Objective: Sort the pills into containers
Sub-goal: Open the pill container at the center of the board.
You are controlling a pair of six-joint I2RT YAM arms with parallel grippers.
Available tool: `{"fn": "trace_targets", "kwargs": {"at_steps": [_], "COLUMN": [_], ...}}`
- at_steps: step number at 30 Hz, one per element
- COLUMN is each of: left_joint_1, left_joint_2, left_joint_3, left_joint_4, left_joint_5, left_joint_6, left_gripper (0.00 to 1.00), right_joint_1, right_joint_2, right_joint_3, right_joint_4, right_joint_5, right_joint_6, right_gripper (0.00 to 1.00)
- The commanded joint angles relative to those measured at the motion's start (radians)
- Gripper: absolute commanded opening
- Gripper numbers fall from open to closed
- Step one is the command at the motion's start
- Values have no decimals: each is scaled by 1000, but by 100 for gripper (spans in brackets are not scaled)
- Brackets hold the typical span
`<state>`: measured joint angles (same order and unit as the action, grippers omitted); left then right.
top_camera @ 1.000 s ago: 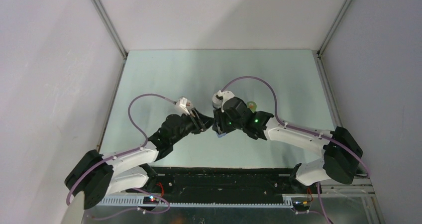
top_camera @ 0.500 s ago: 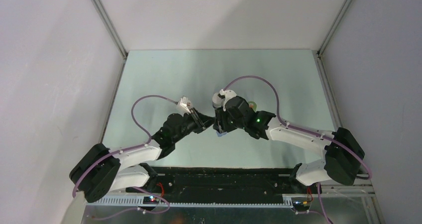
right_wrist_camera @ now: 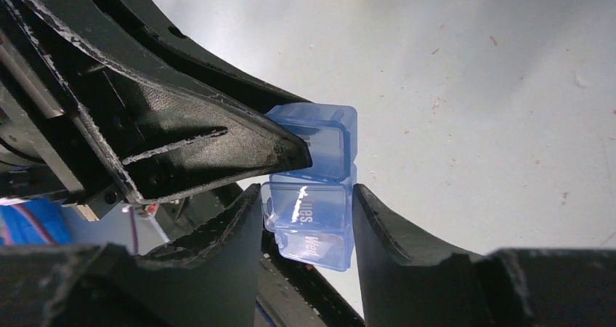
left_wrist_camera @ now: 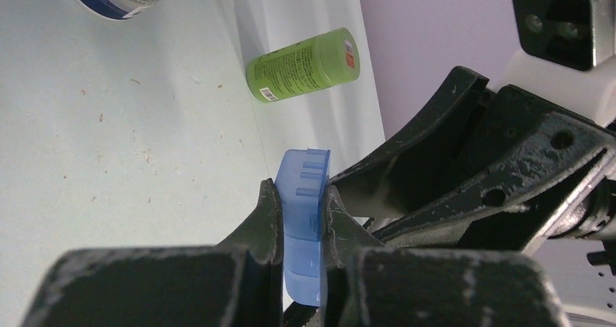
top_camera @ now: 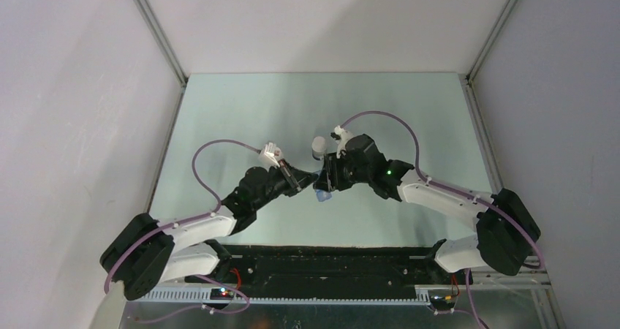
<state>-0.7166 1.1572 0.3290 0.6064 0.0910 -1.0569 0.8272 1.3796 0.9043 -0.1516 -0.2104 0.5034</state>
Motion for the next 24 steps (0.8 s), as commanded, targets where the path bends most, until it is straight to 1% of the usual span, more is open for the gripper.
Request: {"fn": "trace_targets", "kwargs": {"at_steps": [1,3,5,8,11,13,14,16,18,20,22,24], "left_joint_1": [11,15,18,25,32,34,35,34,35,35,34,35], "left_joint_2": [-64,-87,-105,-121,-128,-132,-133,-135,-129,-123,-118,-115], "left_joint_3": [-3,-3,-1,1,-4,-7,-8,-8,-12,-15,-18,-22], "left_joint_4": [13,-6,-24,-45,-50,-48,-48,-45,-30,-18,-10,-8], "left_joint_5": [14,7,-1,-3,-5,-2,-2,1,16,19,21,23], "left_joint_6": [39,48,65,77,79,80,80,79,74,68,65,65], "left_gripper": [0,0,0,0,0,0,0,0,0,0,0,0], "right_joint_1": [-32,-32,-29,-27,-29,-33,-36,-47,-62,-69,-71,-72], "right_joint_2": [-61,-67,-68,-73,-103,-116,-116,-102,-84,-71,-67,-74], "right_joint_3": [-32,-34,-34,-42,-64,-77,-78,-79,-79,-79,-80,-92], "right_joint_4": [55,21,-8,-36,-27,-26,-27,-32,-32,-24,-5,28], "right_joint_5": [-12,48,97,160,200,209,210,229,223,186,153,123], "right_joint_6": [61,57,57,72,88,100,102,115,133,141,142,139], "right_gripper": [48,53,55,58,61,62,61,54,38,31,29,29]}}
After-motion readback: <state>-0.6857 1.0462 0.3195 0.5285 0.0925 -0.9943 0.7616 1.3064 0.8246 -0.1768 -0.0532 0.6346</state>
